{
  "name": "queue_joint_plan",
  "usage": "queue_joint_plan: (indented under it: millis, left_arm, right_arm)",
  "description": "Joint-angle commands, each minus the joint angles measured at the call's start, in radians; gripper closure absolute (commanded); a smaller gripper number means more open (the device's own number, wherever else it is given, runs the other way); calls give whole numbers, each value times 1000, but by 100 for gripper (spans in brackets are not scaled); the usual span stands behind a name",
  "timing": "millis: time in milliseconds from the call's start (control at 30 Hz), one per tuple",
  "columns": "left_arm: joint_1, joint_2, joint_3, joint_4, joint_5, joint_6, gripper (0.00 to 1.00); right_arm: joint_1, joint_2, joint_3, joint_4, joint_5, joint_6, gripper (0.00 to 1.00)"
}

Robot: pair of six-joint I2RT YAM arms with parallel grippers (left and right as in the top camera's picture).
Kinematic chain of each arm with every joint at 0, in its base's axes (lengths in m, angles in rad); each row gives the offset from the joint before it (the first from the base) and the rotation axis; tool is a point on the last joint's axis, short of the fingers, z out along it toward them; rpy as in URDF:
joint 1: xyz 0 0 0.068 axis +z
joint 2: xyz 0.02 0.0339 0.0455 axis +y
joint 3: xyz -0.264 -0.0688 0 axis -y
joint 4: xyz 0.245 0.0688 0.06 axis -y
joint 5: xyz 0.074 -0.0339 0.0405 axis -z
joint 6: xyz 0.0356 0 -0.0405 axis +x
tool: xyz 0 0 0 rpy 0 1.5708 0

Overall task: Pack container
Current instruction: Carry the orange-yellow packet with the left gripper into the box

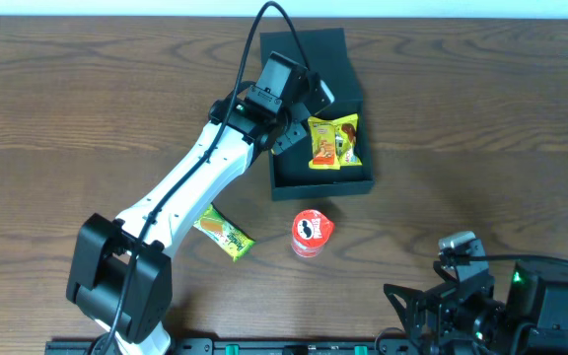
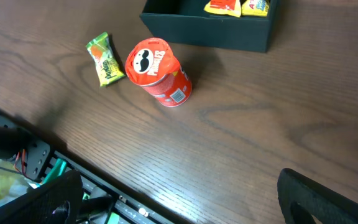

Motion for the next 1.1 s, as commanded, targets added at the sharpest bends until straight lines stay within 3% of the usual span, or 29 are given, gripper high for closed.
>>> queue_joint_plan:
  millis: [0,533,700,833,1067]
  left_arm:
    - [0,5,-1,-13,57,70,49]
    - [-46,79,-2,-116,92,46,45]
    - [-50,106,-2,-120,116,52,60]
    - [-50,163,-2,-114,117,96,91]
    - [-50,249,-2,-114,117,231,94]
  right_arm:
    - [9,-5,-8,3,-2,14,1]
    - [9,-5,-8,55,-1,33,1]
    - [9,-5,-8,55,-1,33,1]
    - [9,-5,-8,55,-2,39,1]
    - [9,-5,-8,55,-1,76,1]
